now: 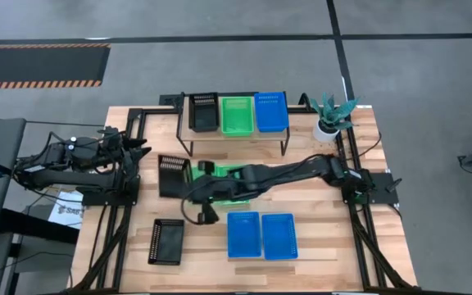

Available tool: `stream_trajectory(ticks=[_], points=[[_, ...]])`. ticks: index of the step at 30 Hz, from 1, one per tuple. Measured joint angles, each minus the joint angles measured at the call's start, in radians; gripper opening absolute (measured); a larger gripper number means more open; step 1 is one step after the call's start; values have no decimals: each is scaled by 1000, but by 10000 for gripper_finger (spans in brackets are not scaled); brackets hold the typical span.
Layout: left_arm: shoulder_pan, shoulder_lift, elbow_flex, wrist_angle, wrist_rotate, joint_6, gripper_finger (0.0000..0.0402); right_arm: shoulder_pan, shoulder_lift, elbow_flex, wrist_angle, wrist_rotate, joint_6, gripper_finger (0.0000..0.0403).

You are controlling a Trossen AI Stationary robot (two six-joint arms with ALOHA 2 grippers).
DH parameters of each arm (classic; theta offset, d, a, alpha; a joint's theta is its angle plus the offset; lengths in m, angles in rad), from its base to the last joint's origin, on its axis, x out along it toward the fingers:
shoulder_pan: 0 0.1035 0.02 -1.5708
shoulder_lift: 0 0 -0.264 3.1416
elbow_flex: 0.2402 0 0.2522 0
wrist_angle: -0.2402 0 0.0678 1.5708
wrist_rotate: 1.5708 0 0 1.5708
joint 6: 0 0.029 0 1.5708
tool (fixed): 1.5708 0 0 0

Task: Stack baskets on shelf by color
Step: Stack the top black bin on the black bin on the shelf

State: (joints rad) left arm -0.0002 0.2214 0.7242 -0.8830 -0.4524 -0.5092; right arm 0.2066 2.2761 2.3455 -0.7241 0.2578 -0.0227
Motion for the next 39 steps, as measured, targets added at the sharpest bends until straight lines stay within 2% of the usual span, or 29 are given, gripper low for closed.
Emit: stream_trajectory(ticks=[6, 12, 18, 27, 39], points=[[0, 0, 0, 2, -6, 8, 193, 24, -131, 0, -148, 189, -14, 1], [0, 0, 0, 8, -19, 30, 193, -8, -192, 1, -186, 377, -190, 1], [0, 0, 0, 5, -34, 31, 193, -118, -167, 2, -197, 378, -378, 1], [0, 0, 0, 4, -35, 46, 193, -298, -111, -13, -230, 345, -500, 1], [0, 0, 0, -1, -58, 61, 193, -365, -104, -11, -211, 236, -562, 2]])
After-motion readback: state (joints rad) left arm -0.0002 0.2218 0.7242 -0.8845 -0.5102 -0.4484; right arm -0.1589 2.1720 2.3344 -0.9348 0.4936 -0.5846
